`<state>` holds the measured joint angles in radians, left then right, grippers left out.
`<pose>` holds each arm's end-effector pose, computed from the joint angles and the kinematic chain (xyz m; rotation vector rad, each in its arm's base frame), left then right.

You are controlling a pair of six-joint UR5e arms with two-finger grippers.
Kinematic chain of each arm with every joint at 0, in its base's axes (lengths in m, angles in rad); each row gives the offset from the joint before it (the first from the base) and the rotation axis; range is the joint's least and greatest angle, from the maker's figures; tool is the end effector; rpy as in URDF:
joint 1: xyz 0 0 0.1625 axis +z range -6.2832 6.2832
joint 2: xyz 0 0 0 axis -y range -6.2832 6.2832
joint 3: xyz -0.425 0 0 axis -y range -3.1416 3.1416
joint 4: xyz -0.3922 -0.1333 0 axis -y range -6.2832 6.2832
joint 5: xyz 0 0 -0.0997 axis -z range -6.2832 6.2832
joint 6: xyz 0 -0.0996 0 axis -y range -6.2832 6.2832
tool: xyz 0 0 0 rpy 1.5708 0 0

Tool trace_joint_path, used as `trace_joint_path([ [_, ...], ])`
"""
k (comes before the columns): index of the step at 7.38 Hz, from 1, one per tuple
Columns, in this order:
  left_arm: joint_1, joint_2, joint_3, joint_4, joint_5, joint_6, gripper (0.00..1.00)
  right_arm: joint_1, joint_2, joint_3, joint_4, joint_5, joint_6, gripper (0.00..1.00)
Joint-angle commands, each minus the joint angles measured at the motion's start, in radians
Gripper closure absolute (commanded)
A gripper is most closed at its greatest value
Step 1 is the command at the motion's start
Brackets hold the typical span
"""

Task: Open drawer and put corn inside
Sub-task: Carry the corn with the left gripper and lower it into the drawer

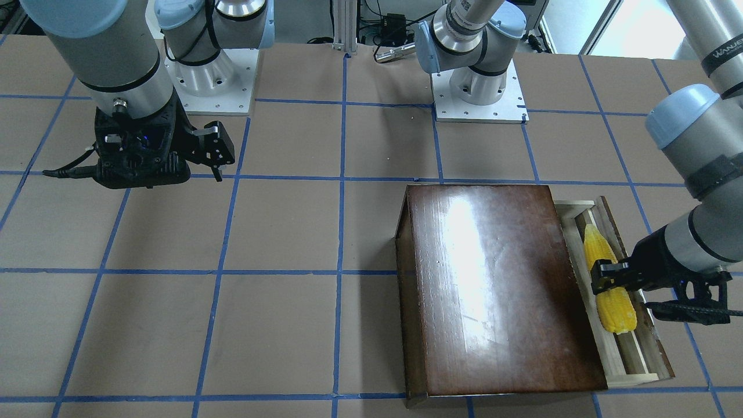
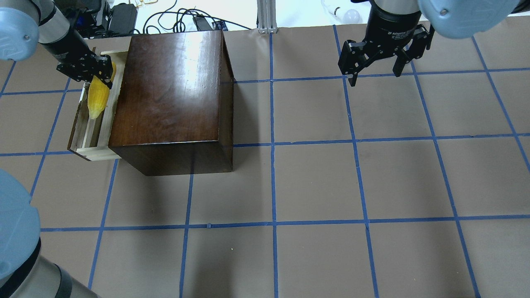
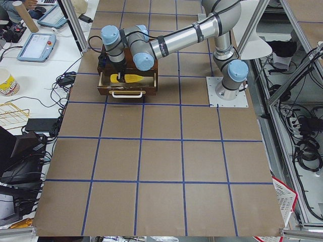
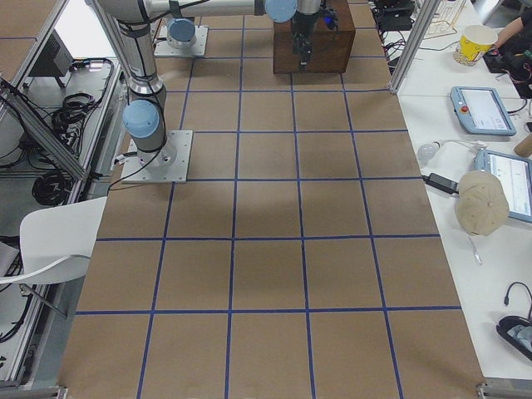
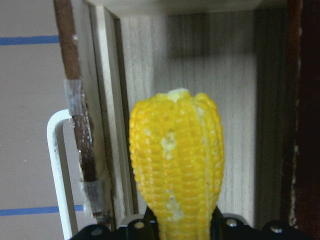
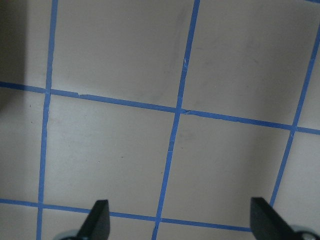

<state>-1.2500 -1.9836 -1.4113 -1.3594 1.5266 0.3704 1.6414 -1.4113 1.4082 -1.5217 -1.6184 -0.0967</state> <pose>0.0729 -0.6561 0.3499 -0.0751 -3.0847 -0.0377 0.1674 -0.5443 0.4794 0.2602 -3.0828 -0.0721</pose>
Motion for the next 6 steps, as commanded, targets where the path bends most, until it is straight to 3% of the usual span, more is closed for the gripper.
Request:
trace_joint_path([
  [1, 0.001, 0.003, -0.006, 0.008, 0.001, 0.005, 0.6, 0.0, 0.0, 0.0, 0.0, 0.0, 0.0, 0.0],
  [2, 0.006, 0.003, -0.002, 0.008, 0.001, 0.005, 0.01, 0.0, 0.0, 0.0, -0.002, 0.0, 0.0, 0.0],
  [6, 0.015, 0.041, 0.006, -0.015, 0.007, 0.005, 0.0, 0.0, 0.0, 0.0, 0.0, 0.0, 0.0, 0.0],
])
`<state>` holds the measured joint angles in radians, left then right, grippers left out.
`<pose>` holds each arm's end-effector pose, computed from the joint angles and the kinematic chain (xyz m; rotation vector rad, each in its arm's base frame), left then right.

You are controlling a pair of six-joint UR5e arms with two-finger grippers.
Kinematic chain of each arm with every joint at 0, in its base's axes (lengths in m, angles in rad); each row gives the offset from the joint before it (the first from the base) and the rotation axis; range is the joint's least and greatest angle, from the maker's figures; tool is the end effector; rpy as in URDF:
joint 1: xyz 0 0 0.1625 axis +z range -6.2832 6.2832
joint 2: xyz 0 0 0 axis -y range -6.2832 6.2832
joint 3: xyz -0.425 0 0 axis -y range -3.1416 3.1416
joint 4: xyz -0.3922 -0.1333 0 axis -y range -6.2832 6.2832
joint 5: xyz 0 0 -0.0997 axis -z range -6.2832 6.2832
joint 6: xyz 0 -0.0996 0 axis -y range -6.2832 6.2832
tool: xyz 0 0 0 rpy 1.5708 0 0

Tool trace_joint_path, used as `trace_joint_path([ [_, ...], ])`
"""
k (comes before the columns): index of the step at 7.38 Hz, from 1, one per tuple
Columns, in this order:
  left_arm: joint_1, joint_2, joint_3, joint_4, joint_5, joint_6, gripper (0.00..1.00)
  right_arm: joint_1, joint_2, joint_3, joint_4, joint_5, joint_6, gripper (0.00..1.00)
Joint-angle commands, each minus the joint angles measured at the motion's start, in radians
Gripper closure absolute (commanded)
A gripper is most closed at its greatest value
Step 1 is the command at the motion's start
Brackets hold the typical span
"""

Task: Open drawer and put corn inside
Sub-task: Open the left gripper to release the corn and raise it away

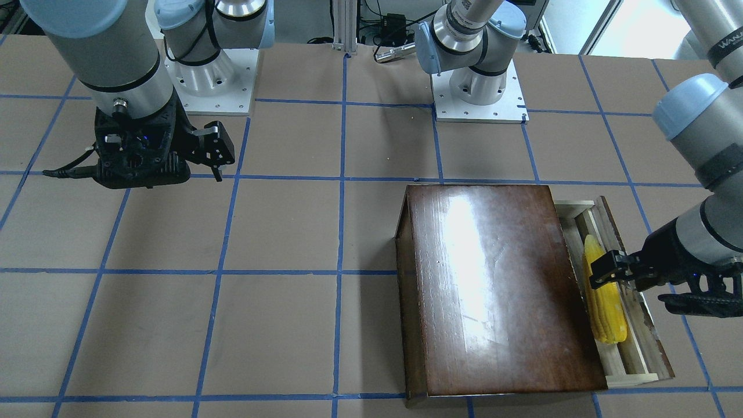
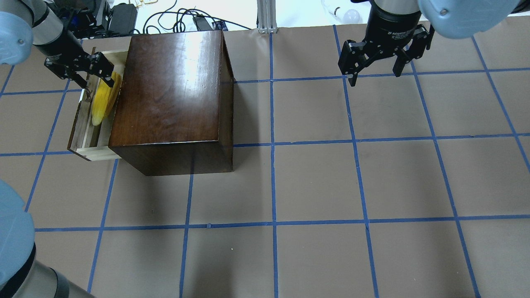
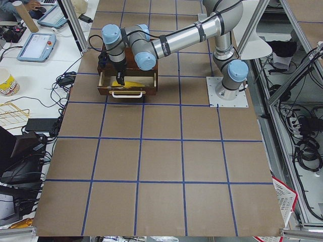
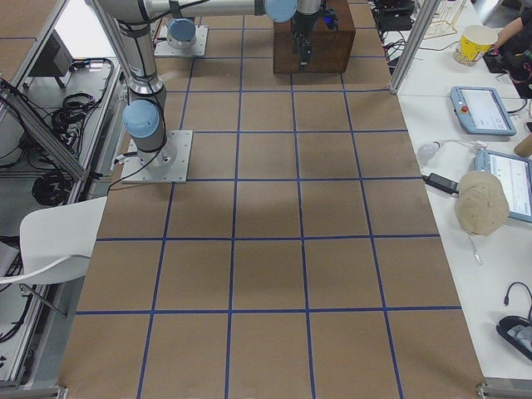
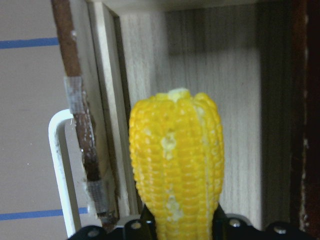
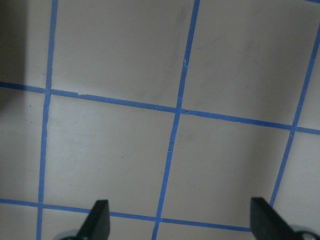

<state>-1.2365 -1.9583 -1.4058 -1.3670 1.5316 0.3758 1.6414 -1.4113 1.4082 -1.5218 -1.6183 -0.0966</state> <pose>0.0807 -0.6505 0.3681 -0.0637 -3.0977 -0.0061 0.1674 -0.5443 0.4794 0.2600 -3.0829 -0.0720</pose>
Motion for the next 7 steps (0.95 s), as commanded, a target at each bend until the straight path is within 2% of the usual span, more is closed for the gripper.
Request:
trace_joint_path([
  [1, 0.0, 0.041, 0.004, -0.026, 0.011, 0.0, 0.0, 0.0, 0.0, 0.0, 0.0, 0.0, 0.0, 0.0],
  [3, -0.015, 0.113, 0.007, -0.081, 0.01, -0.02, 0.0, 0.0, 0.0, 0.0, 0.0, 0.0, 0.0, 0.0],
  [4, -0.04, 0.152, 0.014, -0.108, 0.004, -0.111, 0.0, 0.0, 0.0, 0.0, 0.0, -0.002, 0.002, 0.0],
  [6, -0.189, 0.235, 0.008, -0.148, 0.013, -0.258, 0.0, 0.0, 0.0, 0.0, 0.0, 0.0, 0.0, 0.0],
  [7, -0.252, 0.265, -0.001, -0.167, 0.012, -0.273, 0.0, 0.0, 0.0, 0.0, 0.0, 0.0, 0.0, 0.0],
])
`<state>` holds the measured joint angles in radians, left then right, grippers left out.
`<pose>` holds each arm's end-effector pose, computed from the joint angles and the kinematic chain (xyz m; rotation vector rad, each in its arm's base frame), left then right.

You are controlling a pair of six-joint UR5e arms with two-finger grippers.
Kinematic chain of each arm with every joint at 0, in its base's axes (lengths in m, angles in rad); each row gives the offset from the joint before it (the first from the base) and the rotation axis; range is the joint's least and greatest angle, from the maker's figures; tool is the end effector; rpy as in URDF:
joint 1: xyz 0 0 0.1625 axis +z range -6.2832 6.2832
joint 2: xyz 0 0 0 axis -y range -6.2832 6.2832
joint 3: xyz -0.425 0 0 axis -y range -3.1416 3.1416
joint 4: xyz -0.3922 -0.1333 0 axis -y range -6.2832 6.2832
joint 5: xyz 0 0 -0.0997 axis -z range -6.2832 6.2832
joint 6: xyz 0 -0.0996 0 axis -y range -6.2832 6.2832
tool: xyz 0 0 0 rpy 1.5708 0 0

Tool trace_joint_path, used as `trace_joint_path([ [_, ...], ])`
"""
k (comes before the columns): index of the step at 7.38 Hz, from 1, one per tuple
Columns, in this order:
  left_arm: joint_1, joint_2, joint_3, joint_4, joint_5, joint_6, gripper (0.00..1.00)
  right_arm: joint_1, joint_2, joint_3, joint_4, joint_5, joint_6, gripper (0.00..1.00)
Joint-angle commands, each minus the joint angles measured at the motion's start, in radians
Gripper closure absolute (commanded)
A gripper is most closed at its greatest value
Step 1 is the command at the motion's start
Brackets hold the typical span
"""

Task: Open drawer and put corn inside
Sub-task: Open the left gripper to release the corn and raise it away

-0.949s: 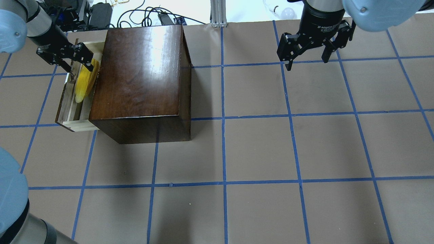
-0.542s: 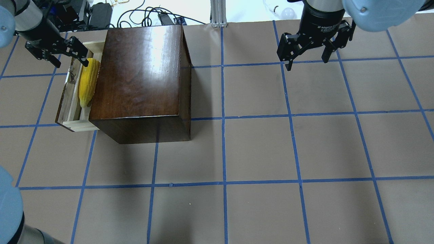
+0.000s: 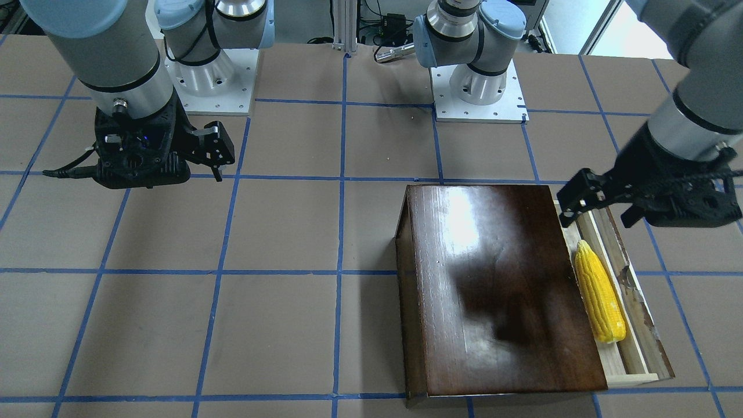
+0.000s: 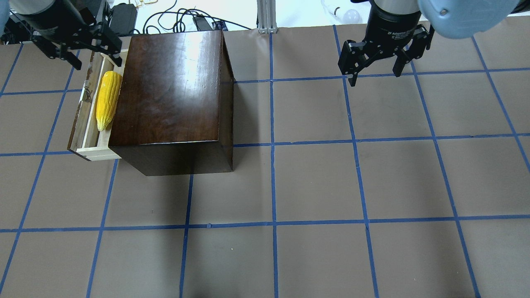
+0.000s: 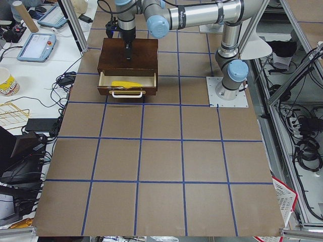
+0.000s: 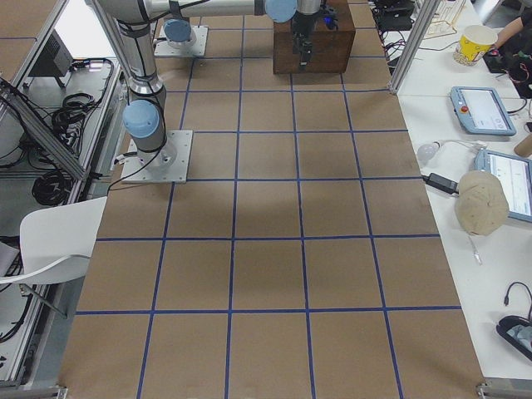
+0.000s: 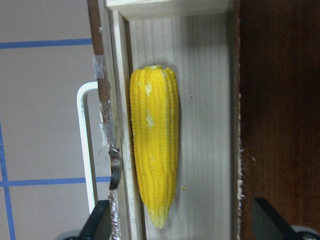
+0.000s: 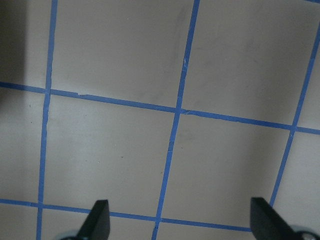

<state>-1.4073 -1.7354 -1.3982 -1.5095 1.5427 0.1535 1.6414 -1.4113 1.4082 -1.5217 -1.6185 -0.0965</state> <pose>-0.0418 -0.5828 0.4925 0.0141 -3.1227 0.1138 0.1674 -0.5443 0.4794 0.2599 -3.0827 -0.0721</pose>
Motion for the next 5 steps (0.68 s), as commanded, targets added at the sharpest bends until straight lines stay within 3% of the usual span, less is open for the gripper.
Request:
trace_joint_path([
  [1, -0.114, 0.065, -0.019, -0.026, 0.001, -0.06, 0.0, 0.0, 0.0, 0.0, 0.0, 0.0, 0.0, 0.0],
  [5, -0.111, 0.189, -0.14, -0.026, 0.004, -0.058, 0.0, 0.0, 0.0, 0.0, -0.002, 0.0, 0.001, 0.0],
])
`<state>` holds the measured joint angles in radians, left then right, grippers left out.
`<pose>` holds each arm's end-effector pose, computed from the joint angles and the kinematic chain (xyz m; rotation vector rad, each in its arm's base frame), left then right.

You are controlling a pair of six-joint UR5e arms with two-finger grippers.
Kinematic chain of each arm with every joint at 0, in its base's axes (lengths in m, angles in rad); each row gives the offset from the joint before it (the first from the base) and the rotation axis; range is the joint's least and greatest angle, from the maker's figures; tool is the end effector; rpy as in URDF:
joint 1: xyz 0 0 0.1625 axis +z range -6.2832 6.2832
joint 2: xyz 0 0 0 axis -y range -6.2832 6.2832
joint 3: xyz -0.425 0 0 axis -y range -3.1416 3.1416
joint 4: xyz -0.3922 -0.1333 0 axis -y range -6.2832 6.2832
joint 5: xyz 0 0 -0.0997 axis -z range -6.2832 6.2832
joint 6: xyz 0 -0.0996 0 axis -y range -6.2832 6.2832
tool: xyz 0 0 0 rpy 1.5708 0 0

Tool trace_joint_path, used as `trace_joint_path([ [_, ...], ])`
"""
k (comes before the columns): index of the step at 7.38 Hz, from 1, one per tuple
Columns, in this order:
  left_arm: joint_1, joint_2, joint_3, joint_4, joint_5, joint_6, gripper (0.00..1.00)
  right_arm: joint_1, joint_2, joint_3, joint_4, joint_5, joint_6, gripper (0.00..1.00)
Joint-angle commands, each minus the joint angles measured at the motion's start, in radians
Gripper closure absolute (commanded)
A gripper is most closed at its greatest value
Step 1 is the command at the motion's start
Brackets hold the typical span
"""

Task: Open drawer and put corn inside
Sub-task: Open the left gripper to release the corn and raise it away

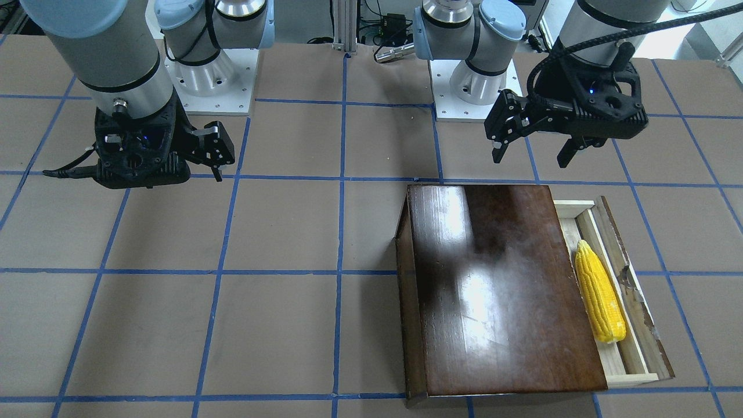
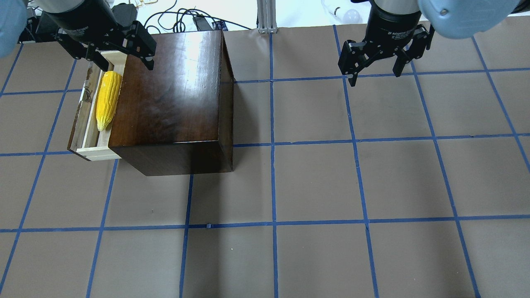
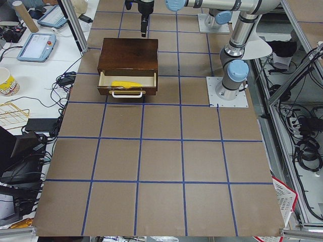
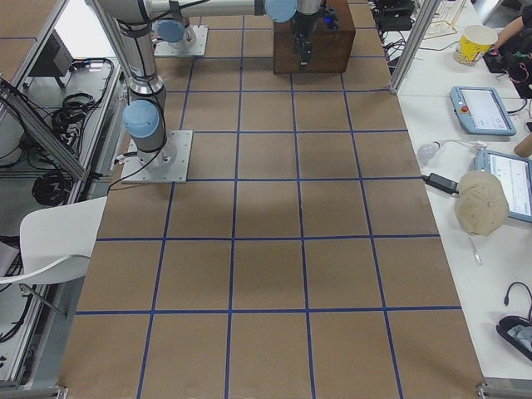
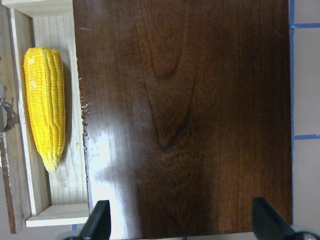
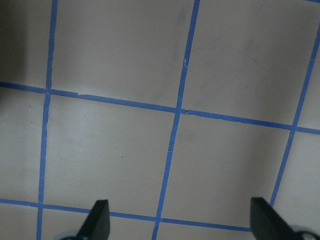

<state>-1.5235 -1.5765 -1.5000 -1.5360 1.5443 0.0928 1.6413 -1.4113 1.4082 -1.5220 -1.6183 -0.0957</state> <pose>-0.1120 -0.5088 0.5239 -0.0730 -3.1173 0.1584 0.1673 -0.5443 0.4794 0.2585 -3.0830 -0.0716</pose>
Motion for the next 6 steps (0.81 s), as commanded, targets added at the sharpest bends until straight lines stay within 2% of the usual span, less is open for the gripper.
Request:
trace_joint_path([
  [1, 0.005, 0.042, -0.042, -0.003, -0.001, 0.001, 0.0, 0.0, 0.0, 0.0, 0.0, 0.0, -0.001, 0.0],
  [6, 0.006, 0.044, -0.059, -0.013, 0.002, 0.007, 0.0, 0.0, 0.0, 0.0, -0.001, 0.0, -0.001, 0.0],
])
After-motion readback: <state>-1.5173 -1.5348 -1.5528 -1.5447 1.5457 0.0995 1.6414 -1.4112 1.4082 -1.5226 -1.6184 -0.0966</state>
